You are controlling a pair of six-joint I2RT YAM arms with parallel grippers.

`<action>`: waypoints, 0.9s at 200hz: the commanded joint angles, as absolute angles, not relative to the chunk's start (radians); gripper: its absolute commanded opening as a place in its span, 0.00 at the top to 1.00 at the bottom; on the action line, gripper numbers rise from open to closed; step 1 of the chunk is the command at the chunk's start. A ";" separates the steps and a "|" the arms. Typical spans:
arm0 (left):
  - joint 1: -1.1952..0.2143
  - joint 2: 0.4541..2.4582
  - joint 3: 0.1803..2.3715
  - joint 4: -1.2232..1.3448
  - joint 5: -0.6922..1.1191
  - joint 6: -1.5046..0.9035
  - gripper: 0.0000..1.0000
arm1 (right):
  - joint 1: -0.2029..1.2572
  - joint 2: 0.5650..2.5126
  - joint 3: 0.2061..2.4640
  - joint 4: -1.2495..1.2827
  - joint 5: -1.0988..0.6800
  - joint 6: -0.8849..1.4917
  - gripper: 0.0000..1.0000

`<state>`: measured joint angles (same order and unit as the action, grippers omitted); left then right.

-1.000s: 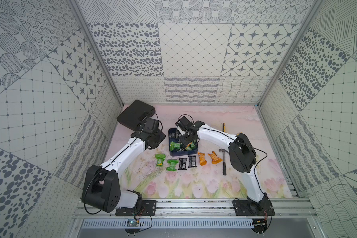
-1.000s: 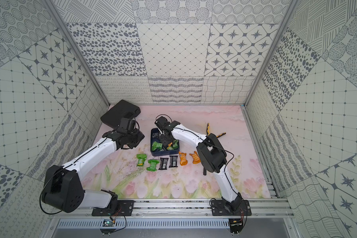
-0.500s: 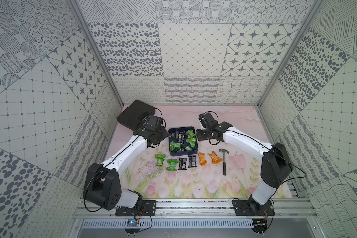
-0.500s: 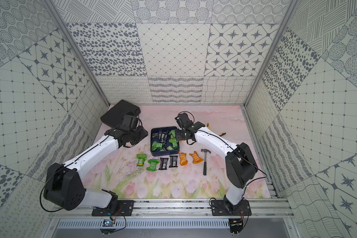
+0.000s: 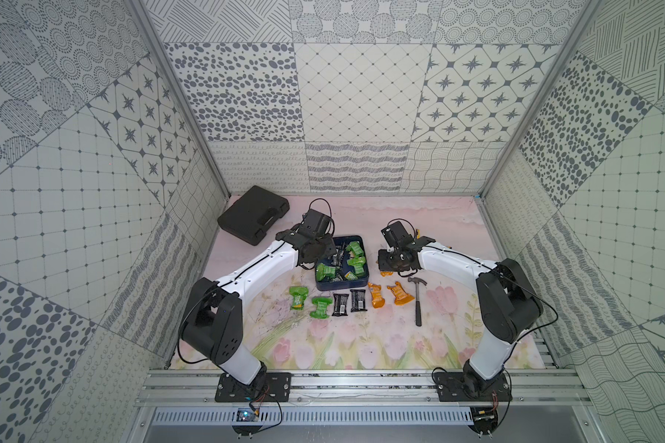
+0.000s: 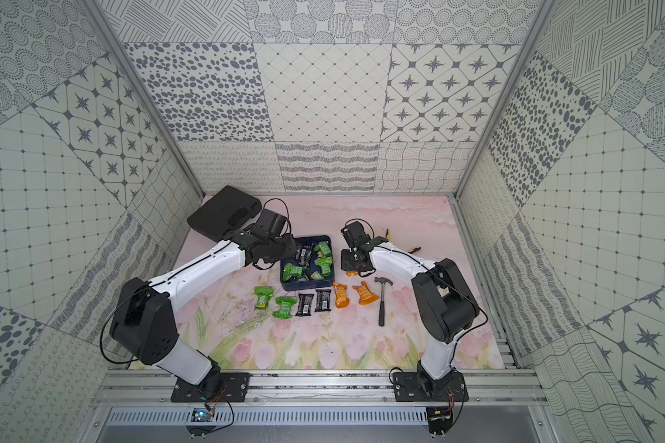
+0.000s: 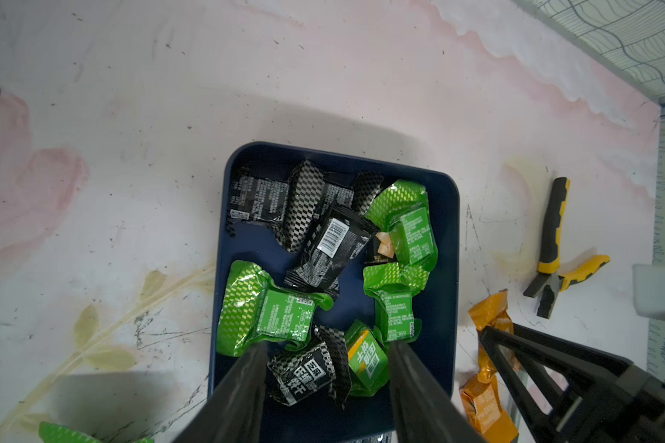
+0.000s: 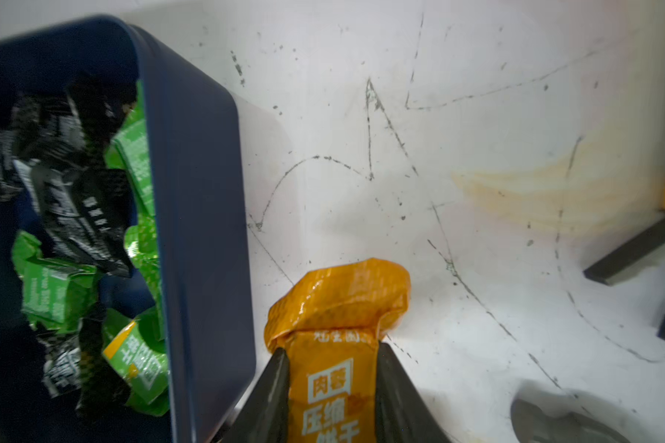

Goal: Take the cookies out of the storage box
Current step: Place the cookie at the center of the board, then pick up the cookie from the storage box.

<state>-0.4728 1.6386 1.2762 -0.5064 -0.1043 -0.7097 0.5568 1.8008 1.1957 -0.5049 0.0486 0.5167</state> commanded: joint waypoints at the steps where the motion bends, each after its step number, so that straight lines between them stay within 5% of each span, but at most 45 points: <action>1: -0.506 1.699 1.330 -0.600 -0.118 -0.624 0.44 | 0.558 1.839 1.204 -0.461 0.043 0.520 0.78; 26: -0.528 1.735 1.350 -0.600 -0.117 -0.599 0.44 | 0.559 1.855 1.200 -0.456 0.061 0.510 0.75; 49: -0.535 1.773 1.371 -0.600 -0.089 -0.579 0.43 | 0.558 1.867 1.201 -0.458 0.060 0.512 0.55; 108: -0.549 1.867 1.437 -0.616 -0.089 -0.528 0.41 | 0.554 1.754 1.217 -0.463 0.079 0.511 0.37; 180: -0.550 2.027 1.567 -0.677 -0.160 -0.444 0.34 | 0.548 1.626 1.152 -0.462 0.125 0.541 0.35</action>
<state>-0.5480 1.9701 1.5089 -0.6117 -0.1143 -0.5278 0.5529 1.6535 1.1904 -0.4770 0.0986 0.5220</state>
